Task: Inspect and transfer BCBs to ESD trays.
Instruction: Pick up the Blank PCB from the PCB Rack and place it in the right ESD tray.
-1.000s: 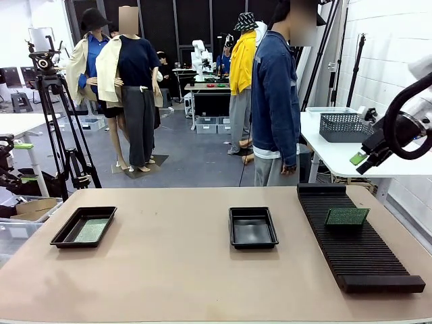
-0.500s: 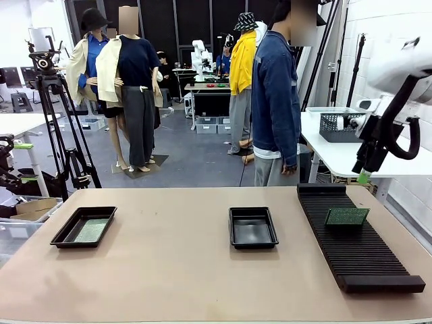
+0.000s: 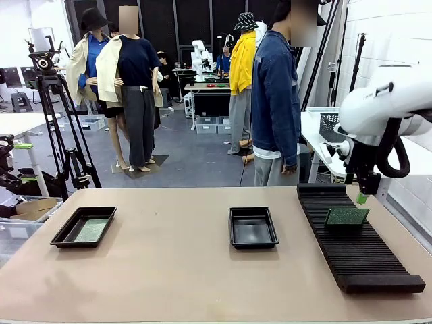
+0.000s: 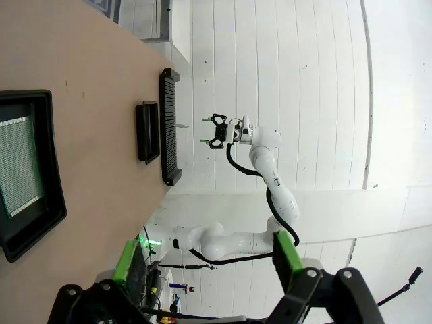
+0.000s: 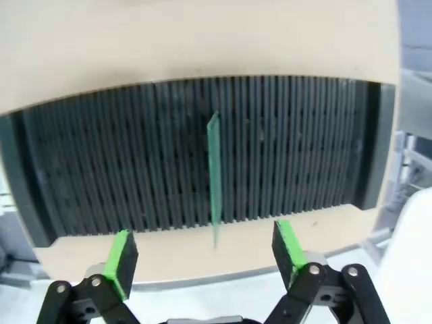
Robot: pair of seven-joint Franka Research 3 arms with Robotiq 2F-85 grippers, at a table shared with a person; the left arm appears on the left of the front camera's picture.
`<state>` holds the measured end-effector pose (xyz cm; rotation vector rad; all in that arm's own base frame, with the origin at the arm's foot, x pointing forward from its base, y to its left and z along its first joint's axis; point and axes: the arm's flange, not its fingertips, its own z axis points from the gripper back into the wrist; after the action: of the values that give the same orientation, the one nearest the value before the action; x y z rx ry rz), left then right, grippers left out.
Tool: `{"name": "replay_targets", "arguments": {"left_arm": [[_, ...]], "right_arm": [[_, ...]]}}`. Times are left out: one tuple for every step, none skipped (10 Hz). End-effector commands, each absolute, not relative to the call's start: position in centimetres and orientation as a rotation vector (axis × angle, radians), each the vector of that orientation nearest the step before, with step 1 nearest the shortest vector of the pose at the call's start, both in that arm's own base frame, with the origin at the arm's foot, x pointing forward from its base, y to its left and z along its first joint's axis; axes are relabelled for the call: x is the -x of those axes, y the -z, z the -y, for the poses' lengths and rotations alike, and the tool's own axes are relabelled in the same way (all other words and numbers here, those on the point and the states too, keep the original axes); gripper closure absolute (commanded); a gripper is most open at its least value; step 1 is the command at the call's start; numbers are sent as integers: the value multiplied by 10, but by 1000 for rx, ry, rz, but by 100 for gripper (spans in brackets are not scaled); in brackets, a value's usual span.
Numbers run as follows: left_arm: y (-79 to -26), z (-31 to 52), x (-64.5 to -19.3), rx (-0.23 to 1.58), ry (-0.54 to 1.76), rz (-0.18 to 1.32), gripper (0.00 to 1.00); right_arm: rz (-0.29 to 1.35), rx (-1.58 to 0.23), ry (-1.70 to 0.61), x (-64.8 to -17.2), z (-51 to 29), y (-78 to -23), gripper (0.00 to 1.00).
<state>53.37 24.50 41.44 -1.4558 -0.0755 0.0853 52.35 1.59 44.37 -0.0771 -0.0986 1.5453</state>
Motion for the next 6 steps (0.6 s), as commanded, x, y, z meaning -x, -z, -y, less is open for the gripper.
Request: {"name": "replay_targets", "arguments": {"left_arm": [[-415,-244,-532,1451,-91,83,0],[-415,-244,-532,1451,-91,83,0],[-415,-244,-532,1451,-91,83,0],[-415,-244,-532,1451,-91,83,0],[-415,-244,-532,1451,-91,83,0],[-415,-244,-532,1451,-91,83,0]], "right_arm": [[116,174,-1532,-518,-16,-433,0],[107,166,-1529,-521,-15,-430,0],[100,156,-1526,-525,-15,-427,0],[96,156,-1522,-527,-16,-425,0],[97,139,-1523,-528,-17,-427,0],[89,107,-1529,-531,-17,-426,0]]}}
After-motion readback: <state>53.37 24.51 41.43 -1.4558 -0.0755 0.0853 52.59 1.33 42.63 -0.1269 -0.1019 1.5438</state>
